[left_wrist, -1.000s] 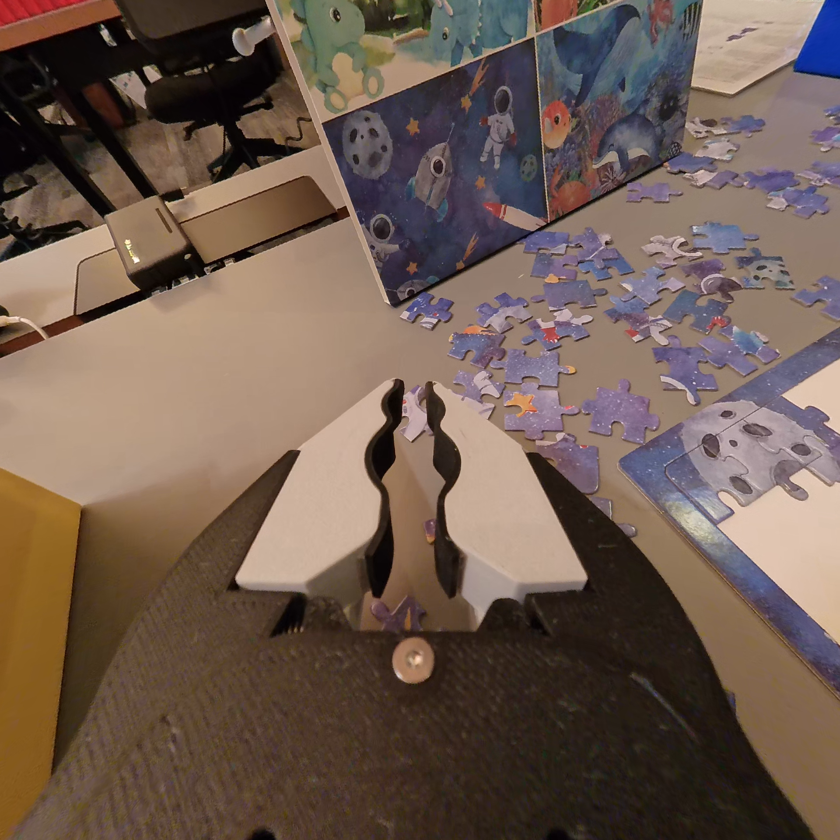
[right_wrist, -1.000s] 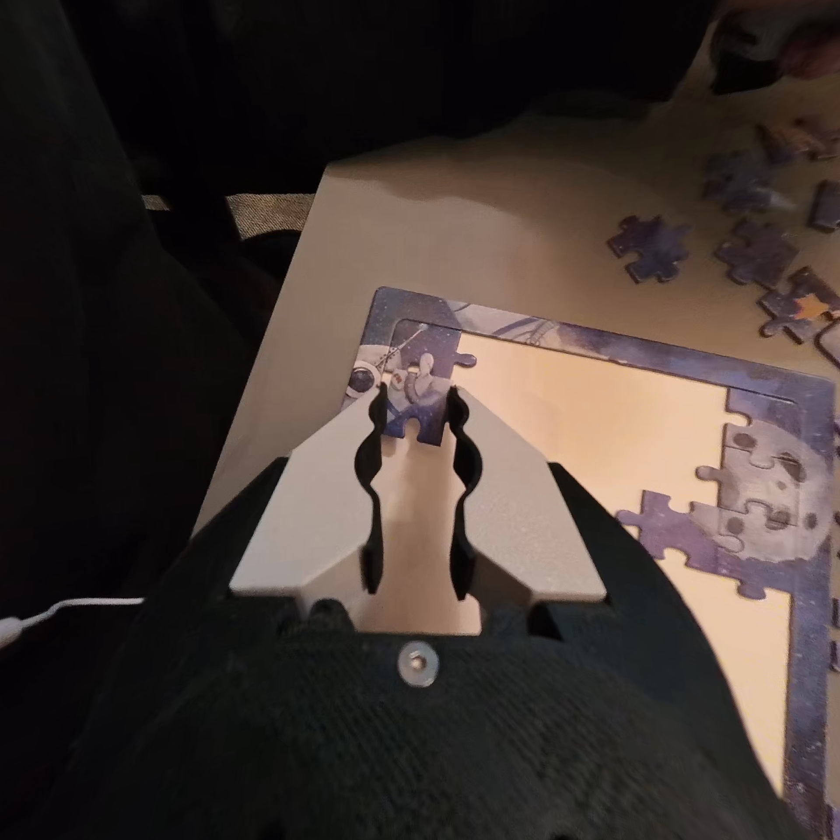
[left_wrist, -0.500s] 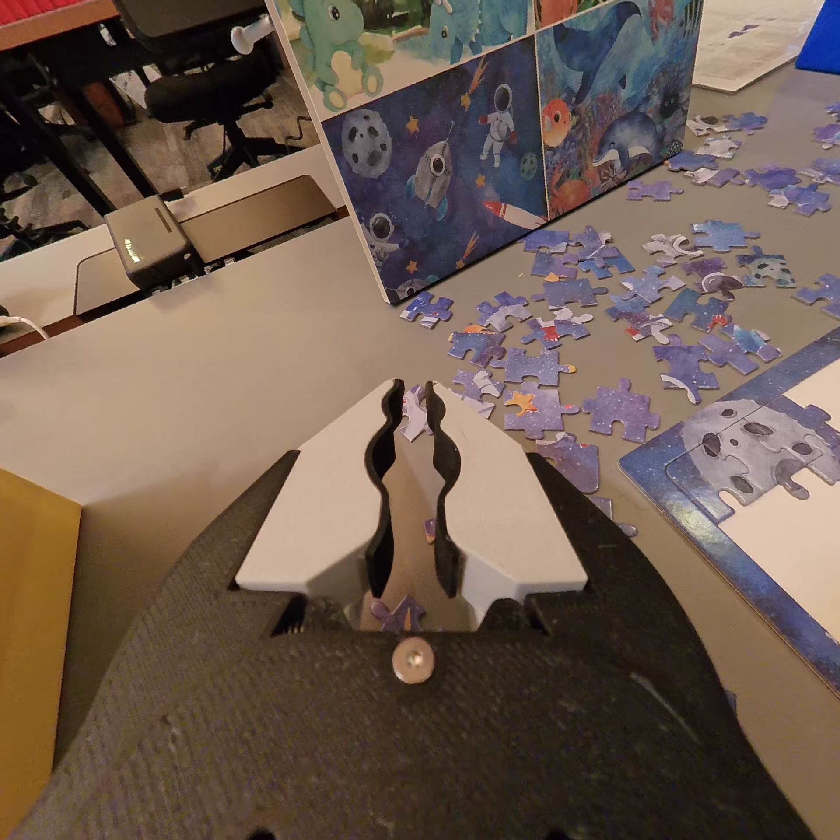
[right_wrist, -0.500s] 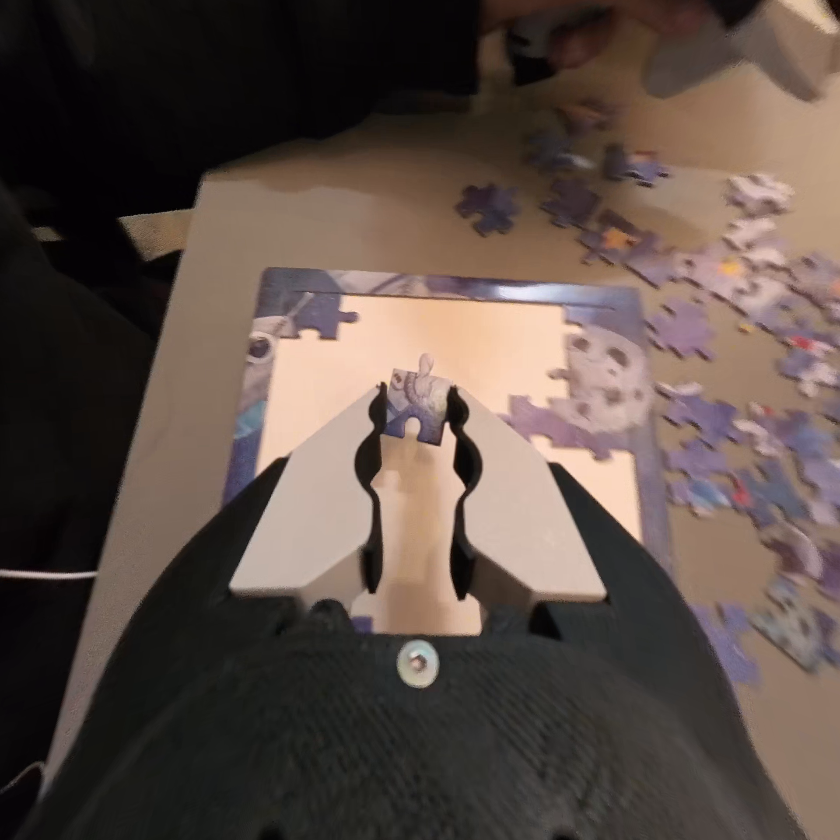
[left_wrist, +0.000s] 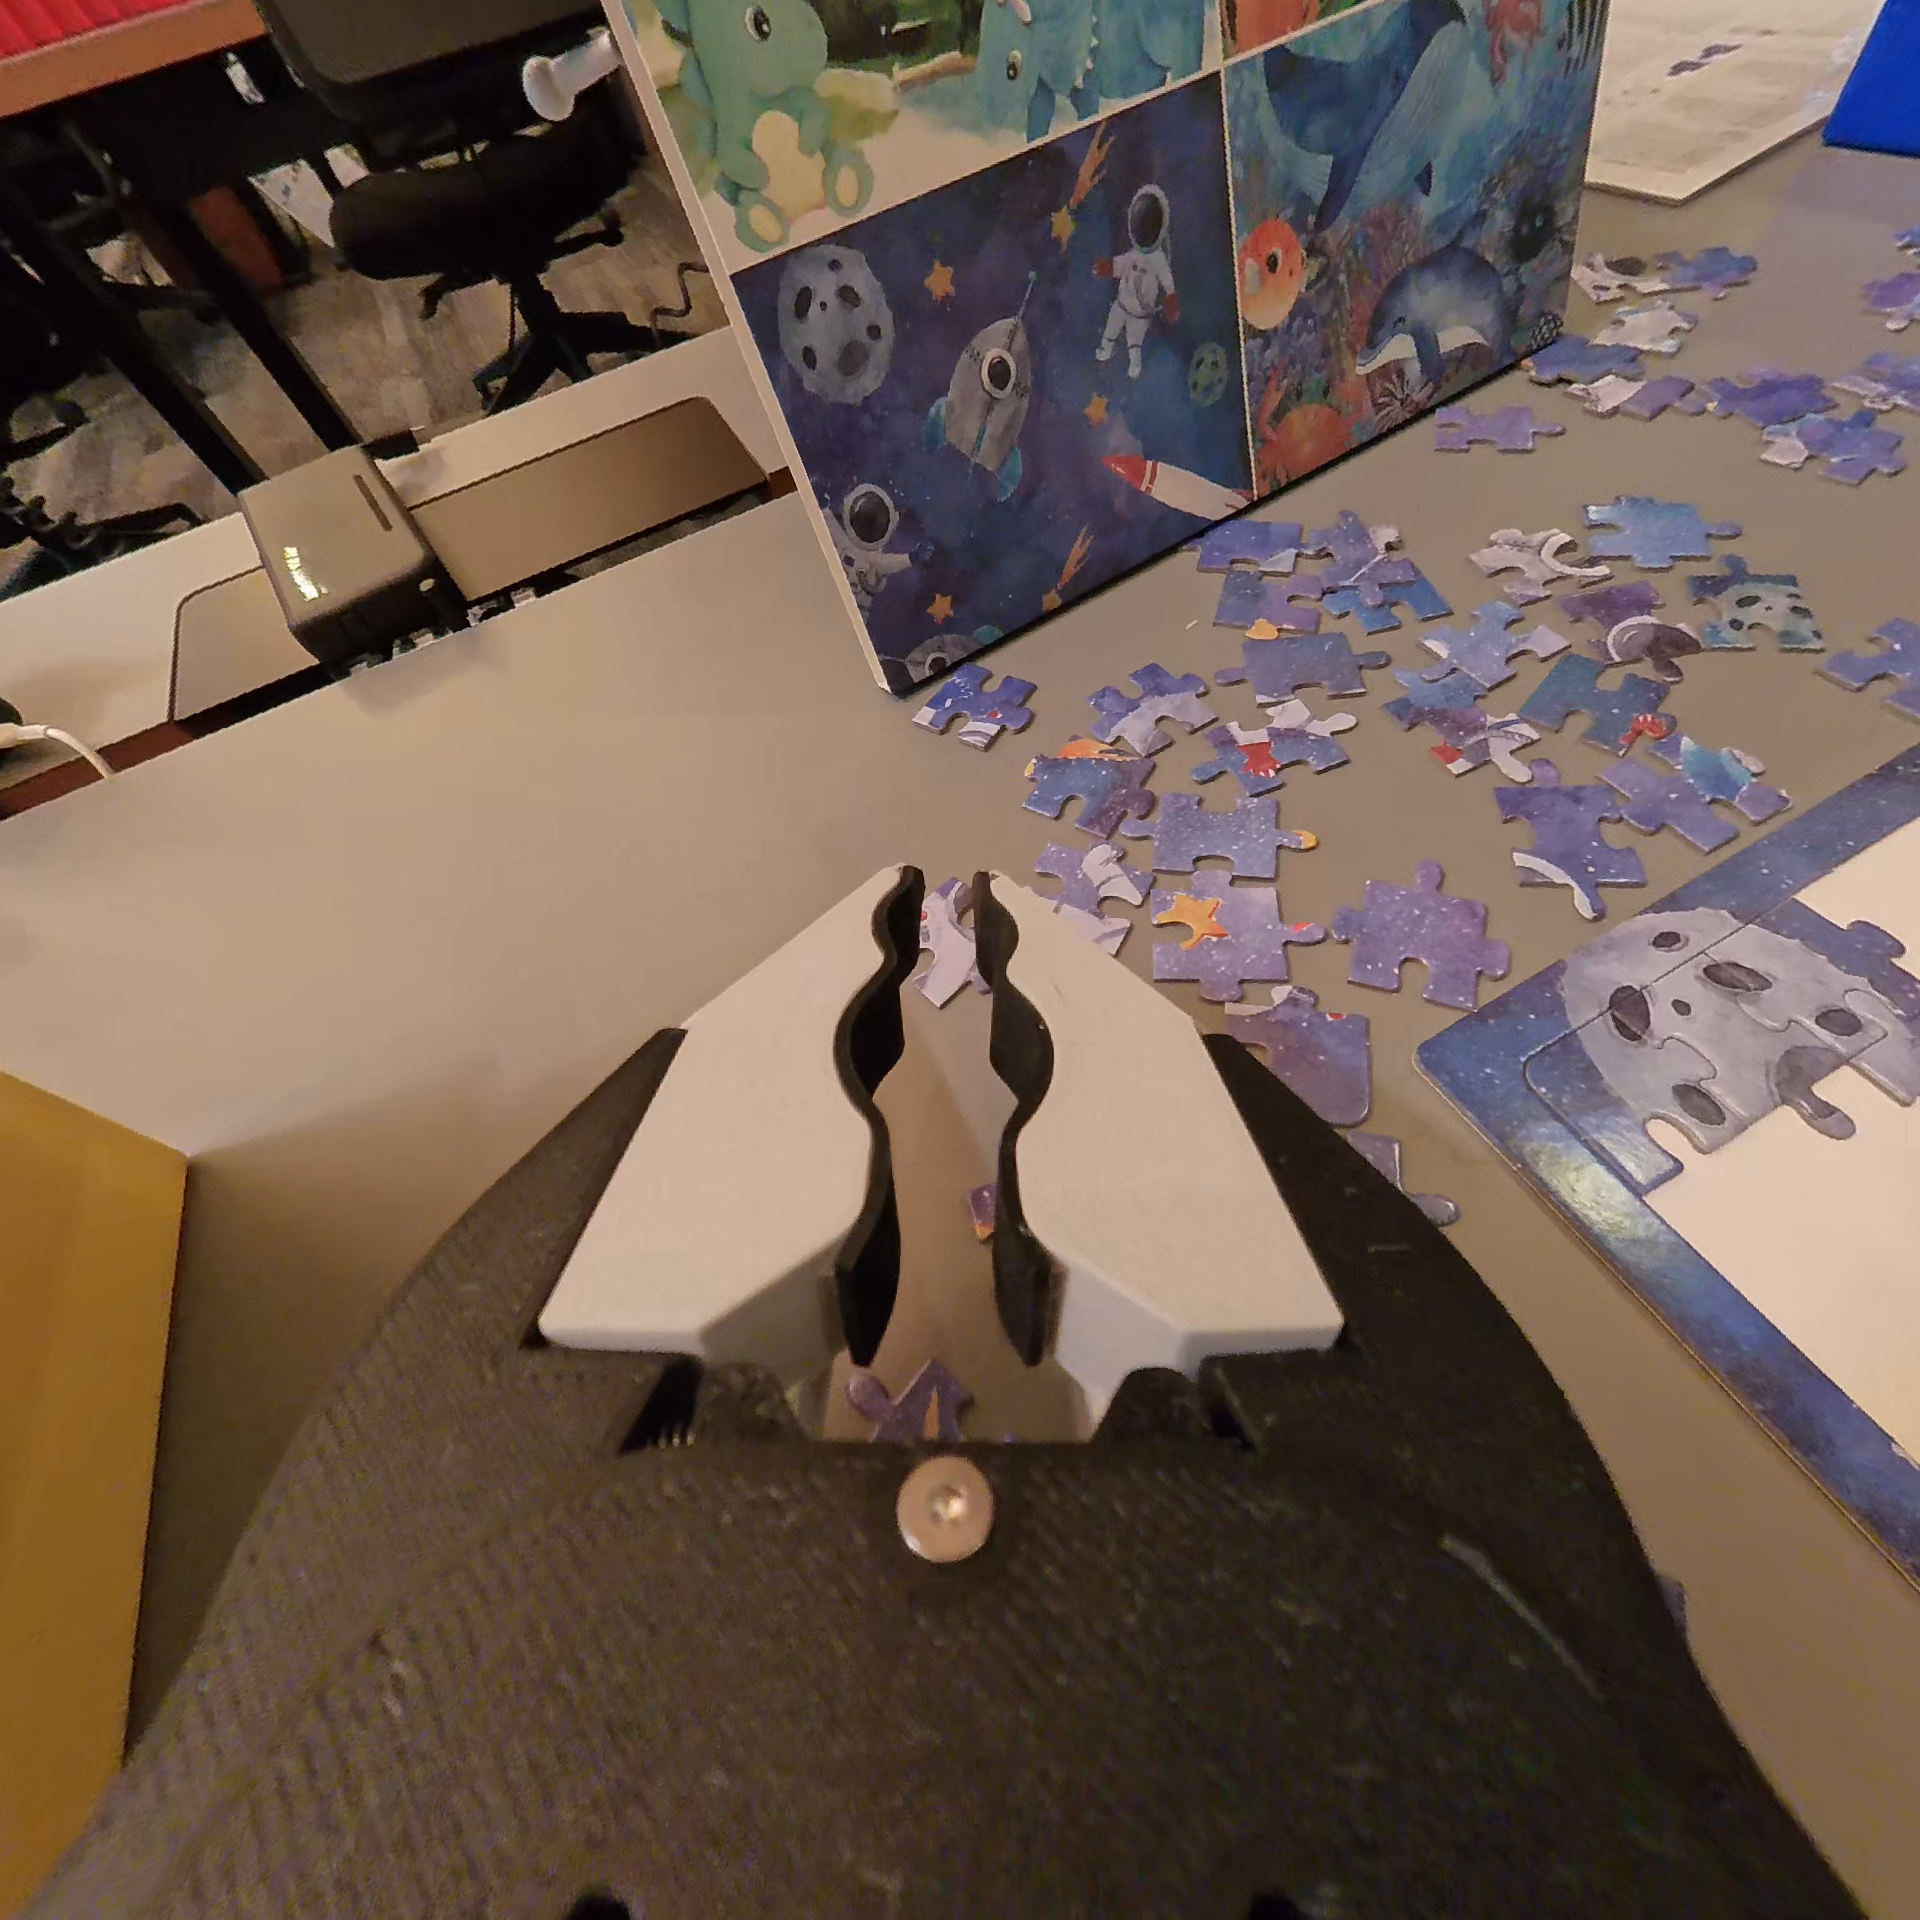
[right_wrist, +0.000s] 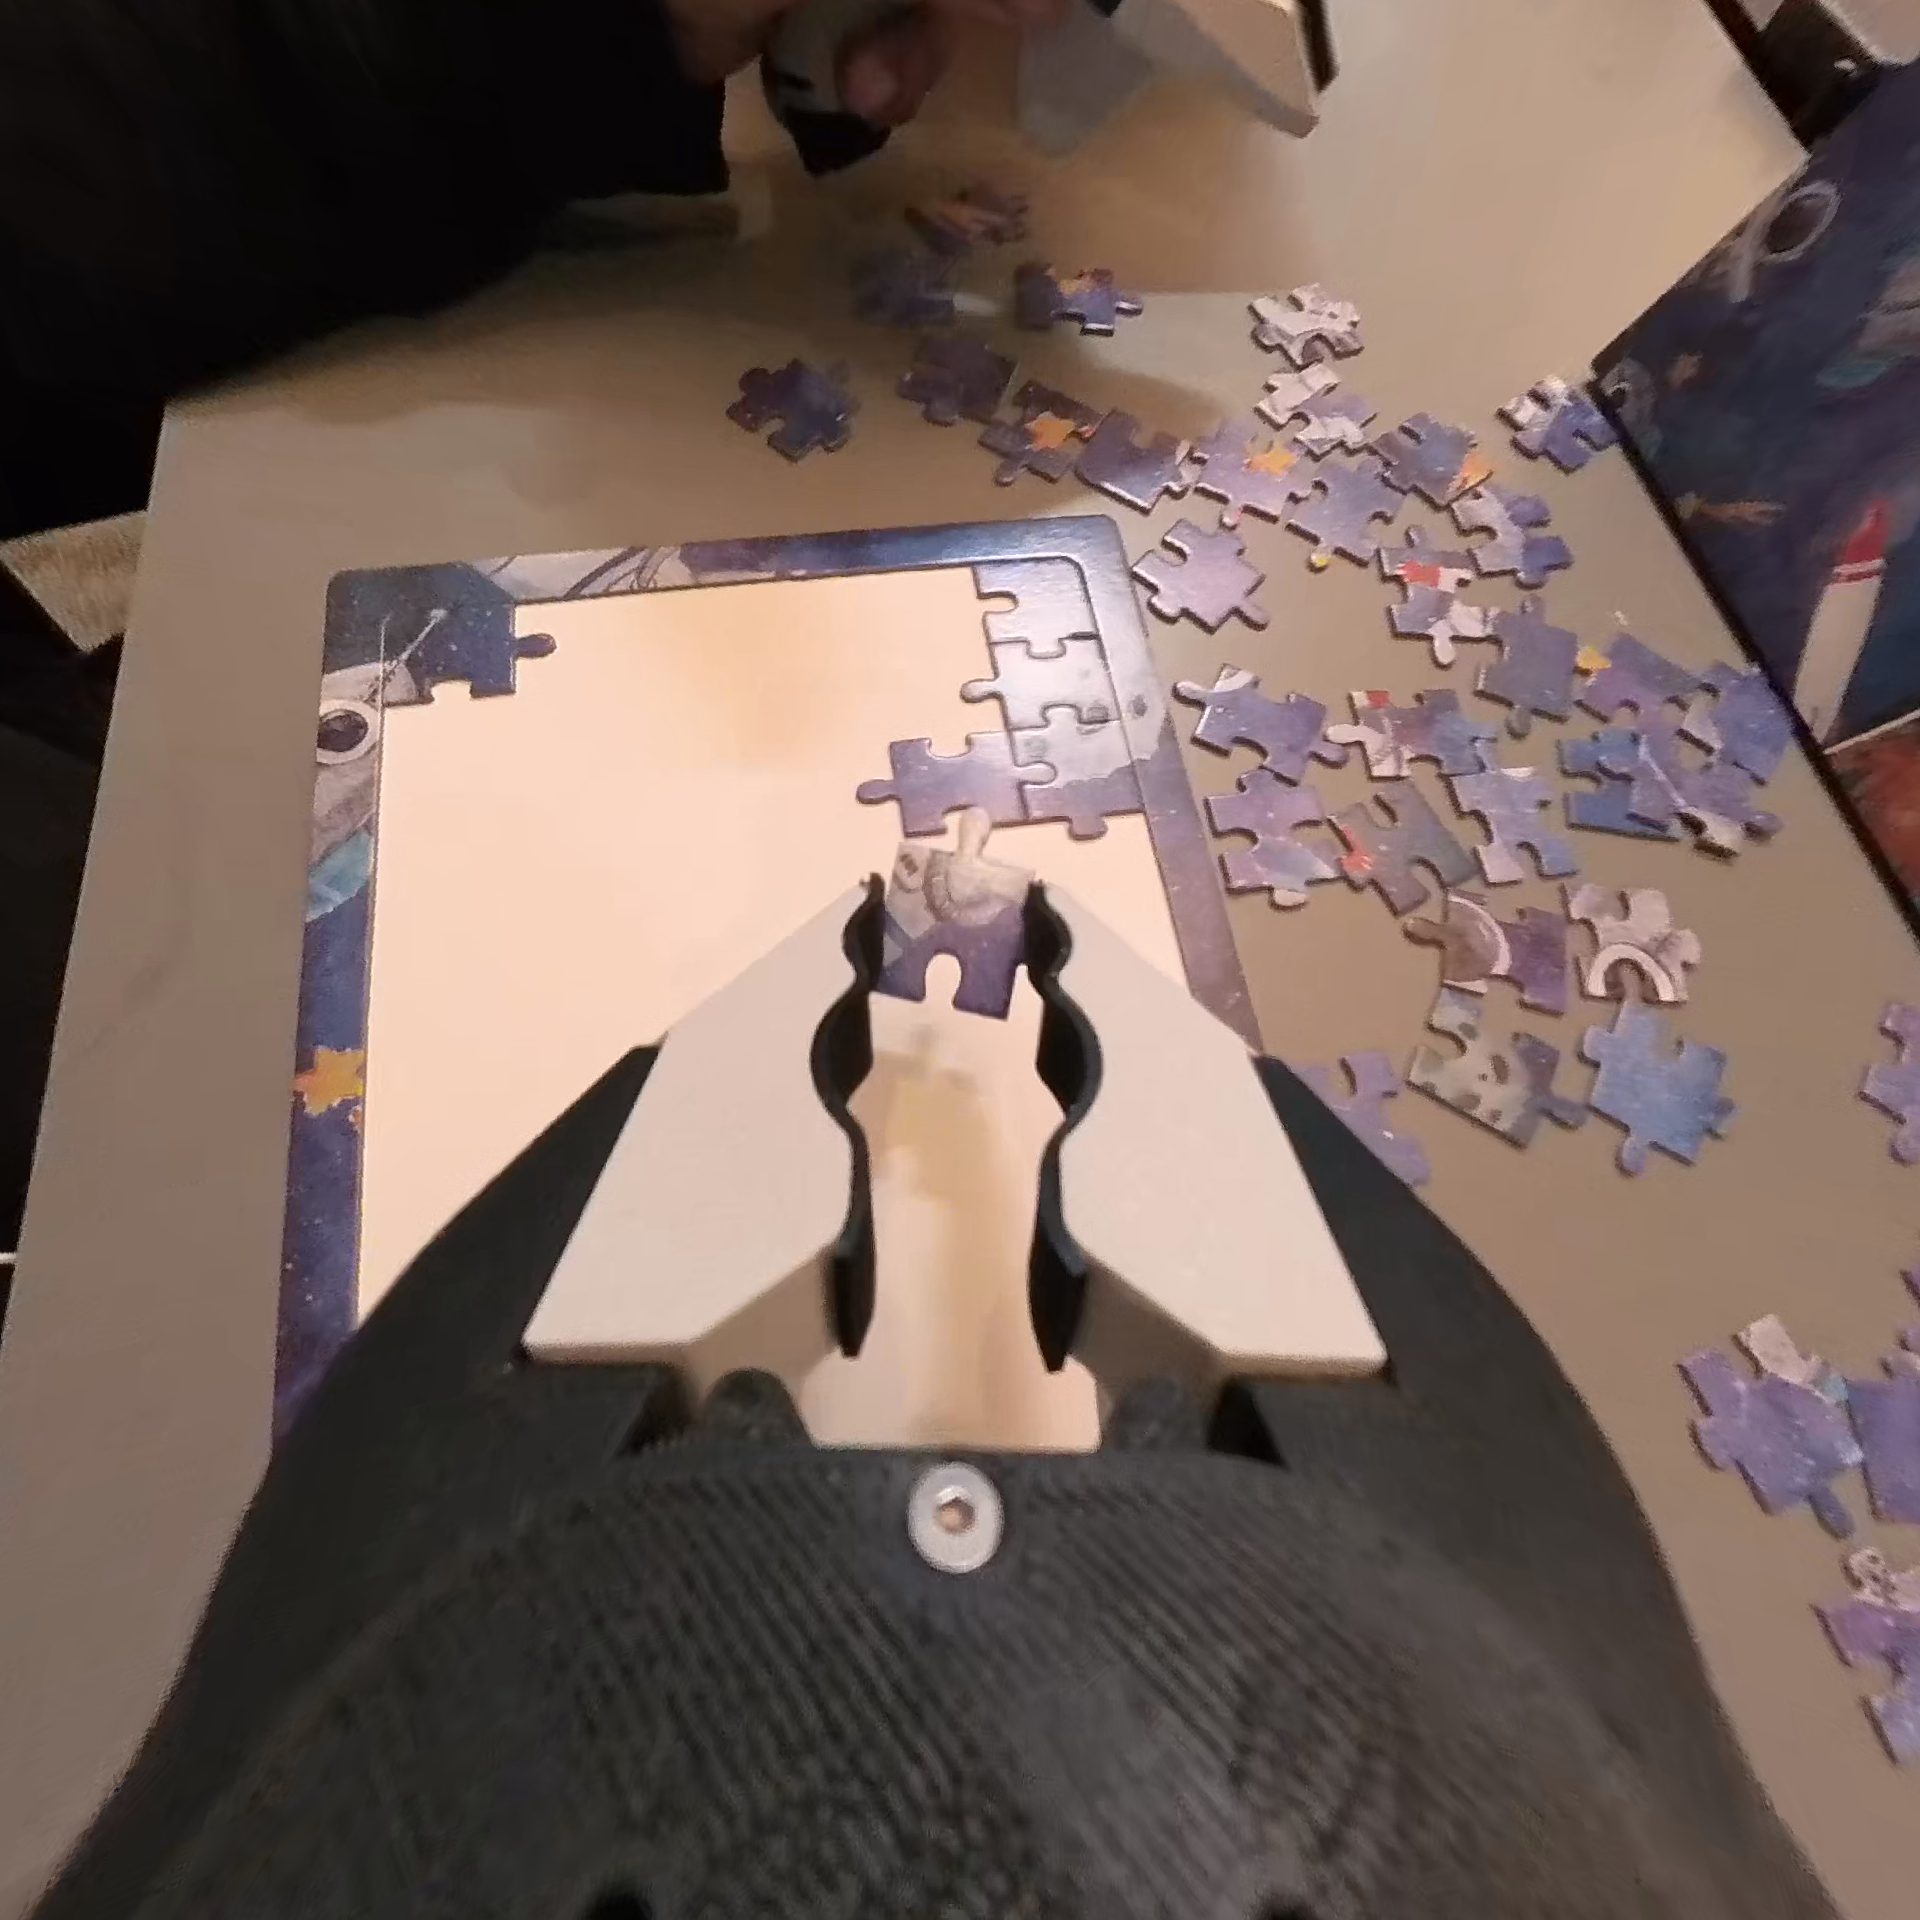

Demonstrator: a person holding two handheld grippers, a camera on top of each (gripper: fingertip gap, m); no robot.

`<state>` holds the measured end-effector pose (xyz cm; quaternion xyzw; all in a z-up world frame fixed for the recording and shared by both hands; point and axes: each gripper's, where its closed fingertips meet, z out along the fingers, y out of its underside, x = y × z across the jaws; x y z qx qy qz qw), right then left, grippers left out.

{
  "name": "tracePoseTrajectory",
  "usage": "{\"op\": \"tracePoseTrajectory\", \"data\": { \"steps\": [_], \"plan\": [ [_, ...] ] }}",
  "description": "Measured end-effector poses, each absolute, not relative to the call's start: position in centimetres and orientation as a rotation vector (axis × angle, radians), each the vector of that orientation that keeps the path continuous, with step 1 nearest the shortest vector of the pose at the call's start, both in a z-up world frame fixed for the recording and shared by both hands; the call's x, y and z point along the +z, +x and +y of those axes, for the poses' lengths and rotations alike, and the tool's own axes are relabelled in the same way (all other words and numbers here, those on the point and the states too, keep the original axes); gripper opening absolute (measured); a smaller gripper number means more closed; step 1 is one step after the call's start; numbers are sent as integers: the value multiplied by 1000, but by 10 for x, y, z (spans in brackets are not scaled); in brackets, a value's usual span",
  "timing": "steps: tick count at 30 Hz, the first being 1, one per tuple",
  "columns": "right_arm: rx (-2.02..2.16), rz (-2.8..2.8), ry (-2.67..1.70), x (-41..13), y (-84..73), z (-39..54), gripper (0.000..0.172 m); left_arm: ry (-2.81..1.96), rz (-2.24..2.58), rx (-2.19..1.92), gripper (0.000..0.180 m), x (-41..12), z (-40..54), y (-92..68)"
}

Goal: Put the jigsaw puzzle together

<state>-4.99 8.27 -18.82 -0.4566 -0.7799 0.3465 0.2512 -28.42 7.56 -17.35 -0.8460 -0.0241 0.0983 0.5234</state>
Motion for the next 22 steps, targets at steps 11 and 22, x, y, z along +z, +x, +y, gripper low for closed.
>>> {"op": "tracePoseTrajectory", "data": {
  "steps": [11, 22],
  "plan": [
    [964, -2186, -1205, -195, -49, 67, 25, -2025, -56, 236, 8, -173, 76, -284],
    [1052, -2323, -1027, -201, -42, 25, 25, -2027, -56, 238, 8, -174, 76, -284]
  ]
}}
